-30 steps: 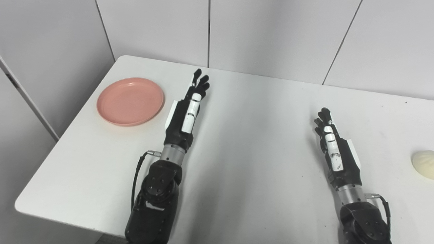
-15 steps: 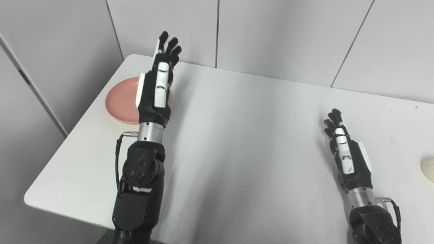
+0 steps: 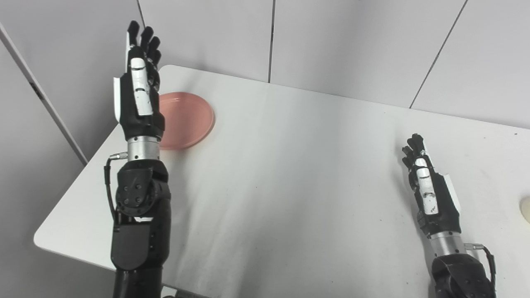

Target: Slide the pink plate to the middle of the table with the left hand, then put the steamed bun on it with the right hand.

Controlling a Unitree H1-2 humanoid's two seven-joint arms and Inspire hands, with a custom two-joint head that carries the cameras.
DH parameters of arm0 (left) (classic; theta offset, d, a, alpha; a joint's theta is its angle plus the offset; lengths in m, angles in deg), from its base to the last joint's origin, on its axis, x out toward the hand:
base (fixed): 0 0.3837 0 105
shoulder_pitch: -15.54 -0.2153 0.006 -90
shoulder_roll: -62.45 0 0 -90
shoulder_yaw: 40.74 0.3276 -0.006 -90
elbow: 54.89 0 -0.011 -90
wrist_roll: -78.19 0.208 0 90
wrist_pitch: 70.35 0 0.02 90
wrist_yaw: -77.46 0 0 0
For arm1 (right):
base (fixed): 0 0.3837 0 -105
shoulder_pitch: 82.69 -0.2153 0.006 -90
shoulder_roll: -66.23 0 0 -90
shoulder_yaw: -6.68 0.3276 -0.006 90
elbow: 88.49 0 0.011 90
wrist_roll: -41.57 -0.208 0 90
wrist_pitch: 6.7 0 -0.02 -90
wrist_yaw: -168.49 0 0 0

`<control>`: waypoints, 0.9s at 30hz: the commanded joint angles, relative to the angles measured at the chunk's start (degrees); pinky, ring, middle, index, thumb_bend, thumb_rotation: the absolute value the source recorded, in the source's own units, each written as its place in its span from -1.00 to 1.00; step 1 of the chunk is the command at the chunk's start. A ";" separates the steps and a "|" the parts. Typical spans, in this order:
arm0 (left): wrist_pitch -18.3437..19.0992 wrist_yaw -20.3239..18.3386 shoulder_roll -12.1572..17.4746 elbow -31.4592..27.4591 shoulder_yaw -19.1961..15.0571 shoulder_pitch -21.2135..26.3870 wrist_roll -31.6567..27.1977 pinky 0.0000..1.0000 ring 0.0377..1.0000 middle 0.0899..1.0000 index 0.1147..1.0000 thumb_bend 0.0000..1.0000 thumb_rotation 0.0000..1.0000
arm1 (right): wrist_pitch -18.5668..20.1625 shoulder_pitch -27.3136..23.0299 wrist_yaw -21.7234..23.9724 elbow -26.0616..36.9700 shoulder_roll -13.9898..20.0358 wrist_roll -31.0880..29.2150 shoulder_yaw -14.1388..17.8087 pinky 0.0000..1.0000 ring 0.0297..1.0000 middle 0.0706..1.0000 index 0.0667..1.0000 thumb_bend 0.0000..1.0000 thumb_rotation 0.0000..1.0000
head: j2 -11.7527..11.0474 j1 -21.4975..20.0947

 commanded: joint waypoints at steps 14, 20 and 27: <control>-8.40 1.02 7.24 11.64 -6.09 3.10 -5.53 1.00 0.95 0.95 0.98 0.09 1.00 | -1.59 3.92 0.27 -3.46 0.42 -0.56 0.49 1.00 1.00 1.00 1.00 -0.71 1.00 | 0.03 1.01; -11.54 0.23 8.71 17.69 -7.46 3.55 -7.69 0.99 0.94 0.94 0.98 0.12 1.00 | -1.70 3.99 0.16 -3.58 0.54 -0.23 0.49 1.00 1.00 1.00 1.00 -0.67 1.00 | 0.02 1.05; -12.88 0.00 10.01 23.06 -7.64 4.18 -9.87 1.00 0.95 0.95 0.99 0.10 1.00 | -2.41 4.05 0.36 -3.75 0.39 -0.66 0.56 1.00 1.00 1.00 1.00 -0.66 1.00 | 0.17 0.64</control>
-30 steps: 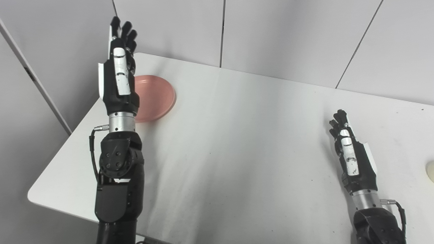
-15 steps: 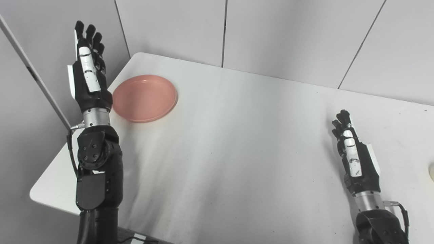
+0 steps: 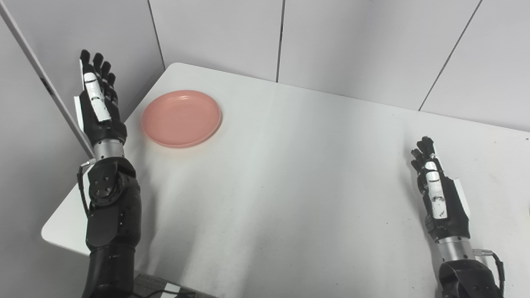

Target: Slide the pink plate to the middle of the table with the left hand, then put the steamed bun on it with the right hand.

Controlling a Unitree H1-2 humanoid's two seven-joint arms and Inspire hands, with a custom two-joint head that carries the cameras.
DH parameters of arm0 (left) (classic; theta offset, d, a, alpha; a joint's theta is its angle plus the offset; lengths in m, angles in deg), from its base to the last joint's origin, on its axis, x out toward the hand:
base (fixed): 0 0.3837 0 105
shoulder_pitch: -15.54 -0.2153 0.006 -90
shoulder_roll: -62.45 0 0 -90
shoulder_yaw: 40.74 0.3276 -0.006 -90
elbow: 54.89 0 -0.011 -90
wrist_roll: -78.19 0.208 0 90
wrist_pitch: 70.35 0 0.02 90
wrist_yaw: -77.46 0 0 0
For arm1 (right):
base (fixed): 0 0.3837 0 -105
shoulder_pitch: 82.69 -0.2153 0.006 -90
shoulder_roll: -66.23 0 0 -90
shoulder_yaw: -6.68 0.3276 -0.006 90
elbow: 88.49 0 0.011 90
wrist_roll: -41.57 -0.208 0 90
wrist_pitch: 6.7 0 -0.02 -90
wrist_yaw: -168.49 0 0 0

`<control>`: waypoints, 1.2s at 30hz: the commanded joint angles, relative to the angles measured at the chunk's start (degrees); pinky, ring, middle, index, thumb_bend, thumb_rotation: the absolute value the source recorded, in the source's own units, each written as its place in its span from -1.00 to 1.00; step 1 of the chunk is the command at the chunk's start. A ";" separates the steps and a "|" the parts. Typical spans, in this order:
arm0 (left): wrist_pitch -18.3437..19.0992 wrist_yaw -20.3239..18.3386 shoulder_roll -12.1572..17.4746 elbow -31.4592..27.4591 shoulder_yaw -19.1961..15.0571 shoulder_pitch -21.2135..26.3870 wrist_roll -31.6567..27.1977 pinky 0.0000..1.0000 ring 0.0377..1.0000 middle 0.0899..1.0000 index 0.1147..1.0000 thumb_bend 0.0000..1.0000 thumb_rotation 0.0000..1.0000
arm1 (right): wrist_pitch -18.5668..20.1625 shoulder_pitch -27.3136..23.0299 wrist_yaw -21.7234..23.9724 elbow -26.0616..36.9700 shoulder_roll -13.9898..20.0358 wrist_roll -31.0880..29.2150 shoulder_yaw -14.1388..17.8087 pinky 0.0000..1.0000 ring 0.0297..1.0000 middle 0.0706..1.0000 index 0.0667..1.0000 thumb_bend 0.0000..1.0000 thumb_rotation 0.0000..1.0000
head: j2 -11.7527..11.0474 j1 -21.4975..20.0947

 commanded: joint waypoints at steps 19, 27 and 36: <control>-3.02 -0.20 3.48 9.29 -0.66 3.56 -1.46 1.00 0.99 0.97 1.00 0.09 1.00 | -2.16 3.74 0.28 -4.02 0.12 -0.69 0.68 1.00 1.00 1.00 1.00 -0.71 1.00 | 0.60 0.28; -1.88 0.03 3.64 11.53 -0.95 4.15 -2.35 1.00 0.98 0.95 0.98 0.02 1.00 | -1.47 4.06 0.28 -2.86 0.17 -0.43 0.54 1.00 1.00 1.00 1.00 -0.71 1.00 | 0.81 0.21; -0.79 0.95 3.70 13.09 -1.22 4.30 -2.58 1.00 0.96 0.93 0.97 0.03 1.00 | -1.25 4.06 0.02 -2.84 0.11 -0.33 0.62 1.00 1.00 1.00 1.00 -0.71 1.00 | 0.98 0.26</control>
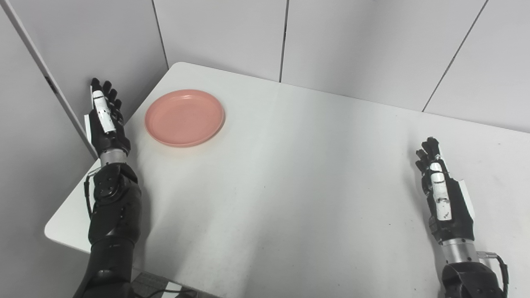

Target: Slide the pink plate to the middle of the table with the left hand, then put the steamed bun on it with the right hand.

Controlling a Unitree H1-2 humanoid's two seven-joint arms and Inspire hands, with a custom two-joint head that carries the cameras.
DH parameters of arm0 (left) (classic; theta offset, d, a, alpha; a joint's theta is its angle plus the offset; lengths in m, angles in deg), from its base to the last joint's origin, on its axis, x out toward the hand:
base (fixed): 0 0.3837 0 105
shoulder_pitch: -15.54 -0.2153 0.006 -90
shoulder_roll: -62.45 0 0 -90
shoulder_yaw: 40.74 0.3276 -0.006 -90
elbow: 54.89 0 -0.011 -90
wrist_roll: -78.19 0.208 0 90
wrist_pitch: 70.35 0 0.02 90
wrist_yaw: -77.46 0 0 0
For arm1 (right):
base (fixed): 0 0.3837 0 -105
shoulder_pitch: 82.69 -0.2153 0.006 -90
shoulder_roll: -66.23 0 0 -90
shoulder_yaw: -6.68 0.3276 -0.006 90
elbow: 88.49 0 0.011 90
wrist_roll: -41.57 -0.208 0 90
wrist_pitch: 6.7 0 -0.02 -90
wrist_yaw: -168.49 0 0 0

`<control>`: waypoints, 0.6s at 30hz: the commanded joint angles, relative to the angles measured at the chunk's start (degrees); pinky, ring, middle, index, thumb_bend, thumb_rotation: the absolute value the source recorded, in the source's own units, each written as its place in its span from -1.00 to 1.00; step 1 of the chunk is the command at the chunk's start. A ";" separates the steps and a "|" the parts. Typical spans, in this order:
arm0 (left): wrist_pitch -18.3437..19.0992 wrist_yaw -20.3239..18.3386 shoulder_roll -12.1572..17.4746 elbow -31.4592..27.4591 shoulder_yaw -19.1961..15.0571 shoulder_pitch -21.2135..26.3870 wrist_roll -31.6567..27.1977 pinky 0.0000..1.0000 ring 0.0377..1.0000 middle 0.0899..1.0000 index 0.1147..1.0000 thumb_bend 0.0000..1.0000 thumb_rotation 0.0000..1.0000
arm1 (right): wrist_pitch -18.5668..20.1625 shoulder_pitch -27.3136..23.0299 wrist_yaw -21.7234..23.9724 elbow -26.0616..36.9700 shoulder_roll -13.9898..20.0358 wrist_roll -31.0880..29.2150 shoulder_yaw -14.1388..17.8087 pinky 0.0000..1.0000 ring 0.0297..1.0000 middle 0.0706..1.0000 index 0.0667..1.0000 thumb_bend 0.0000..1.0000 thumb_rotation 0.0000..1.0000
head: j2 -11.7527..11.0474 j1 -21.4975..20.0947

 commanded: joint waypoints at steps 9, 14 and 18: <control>2.03 -0.91 1.24 0.28 0.77 2.28 -1.44 1.00 0.97 0.92 0.96 0.06 1.00 | -0.12 4.37 0.28 -1.81 0.27 -0.24 0.29 1.00 1.00 1.00 1.00 -0.68 1.00 | 0.39 0.01; 2.12 -1.39 0.96 2.45 1.46 3.13 -1.97 1.00 0.95 0.91 0.94 0.03 1.00 | -0.11 4.32 0.07 -1.89 0.11 -0.35 0.48 1.00 1.00 1.00 1.00 -0.69 1.00 | 0.65 -0.07; 2.25 -1.49 0.72 3.64 1.94 3.56 -2.07 1.00 0.95 0.91 0.93 0.02 1.00 | 0.21 4.30 0.42 -1.86 0.28 -0.55 0.45 1.00 1.00 1.00 1.00 -0.69 1.00 | 0.67 -0.06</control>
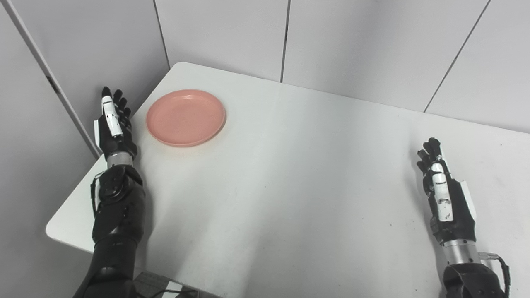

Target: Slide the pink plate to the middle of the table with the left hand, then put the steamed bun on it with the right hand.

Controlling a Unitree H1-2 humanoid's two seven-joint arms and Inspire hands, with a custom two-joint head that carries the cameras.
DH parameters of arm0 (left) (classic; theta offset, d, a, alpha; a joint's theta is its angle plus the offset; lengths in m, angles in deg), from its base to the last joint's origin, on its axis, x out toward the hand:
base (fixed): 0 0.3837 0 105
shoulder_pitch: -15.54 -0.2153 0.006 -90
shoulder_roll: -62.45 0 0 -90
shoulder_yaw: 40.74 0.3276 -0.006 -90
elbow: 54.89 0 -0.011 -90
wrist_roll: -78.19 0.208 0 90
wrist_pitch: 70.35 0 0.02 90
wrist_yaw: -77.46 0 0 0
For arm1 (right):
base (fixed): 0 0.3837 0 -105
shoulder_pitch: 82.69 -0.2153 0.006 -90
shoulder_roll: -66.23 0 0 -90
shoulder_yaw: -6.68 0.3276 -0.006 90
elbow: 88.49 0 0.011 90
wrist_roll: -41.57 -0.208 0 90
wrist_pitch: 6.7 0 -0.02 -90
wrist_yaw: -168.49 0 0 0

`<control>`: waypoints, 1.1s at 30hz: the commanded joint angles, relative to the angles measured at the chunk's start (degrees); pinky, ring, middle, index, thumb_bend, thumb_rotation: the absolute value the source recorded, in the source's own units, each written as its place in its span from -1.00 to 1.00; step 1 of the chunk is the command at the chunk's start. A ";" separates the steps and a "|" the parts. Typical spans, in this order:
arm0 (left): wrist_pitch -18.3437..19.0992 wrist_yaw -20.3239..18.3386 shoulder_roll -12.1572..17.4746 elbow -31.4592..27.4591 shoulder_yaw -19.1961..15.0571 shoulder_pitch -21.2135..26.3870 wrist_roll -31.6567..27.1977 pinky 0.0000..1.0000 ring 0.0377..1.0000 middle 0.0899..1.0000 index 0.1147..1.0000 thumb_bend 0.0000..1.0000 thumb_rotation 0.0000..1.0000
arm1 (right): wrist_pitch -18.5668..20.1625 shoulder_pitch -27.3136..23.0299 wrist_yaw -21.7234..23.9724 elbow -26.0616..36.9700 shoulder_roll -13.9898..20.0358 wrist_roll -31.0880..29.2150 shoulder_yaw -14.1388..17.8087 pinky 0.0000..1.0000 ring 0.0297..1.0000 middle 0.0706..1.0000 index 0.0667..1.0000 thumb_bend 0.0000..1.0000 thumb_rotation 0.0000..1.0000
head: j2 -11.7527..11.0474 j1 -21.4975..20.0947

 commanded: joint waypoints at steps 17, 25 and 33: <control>1.16 -2.78 -0.05 2.33 4.25 2.63 0.74 1.00 0.95 0.90 0.93 0.02 1.00 | 0.39 4.43 0.07 -1.44 0.05 -0.31 0.26 1.00 1.00 1.00 1.00 -0.66 1.00 | 0.35 -0.41; 2.87 -4.98 -0.60 4.79 5.15 3.80 0.24 1.00 0.95 0.89 0.91 0.01 1.00 | 0.68 4.47 0.20 -1.38 0.03 -0.41 0.32 1.00 1.00 1.00 1.00 -0.67 1.00 | 0.39 -0.81; 4.72 -8.26 -1.07 8.23 6.22 5.10 -0.38 0.99 0.89 0.87 0.91 -0.01 1.00 | 0.98 4.69 0.21 -0.53 -0.10 -0.09 0.10 1.00 1.00 1.00 1.00 -0.62 1.00 | 0.50 -1.32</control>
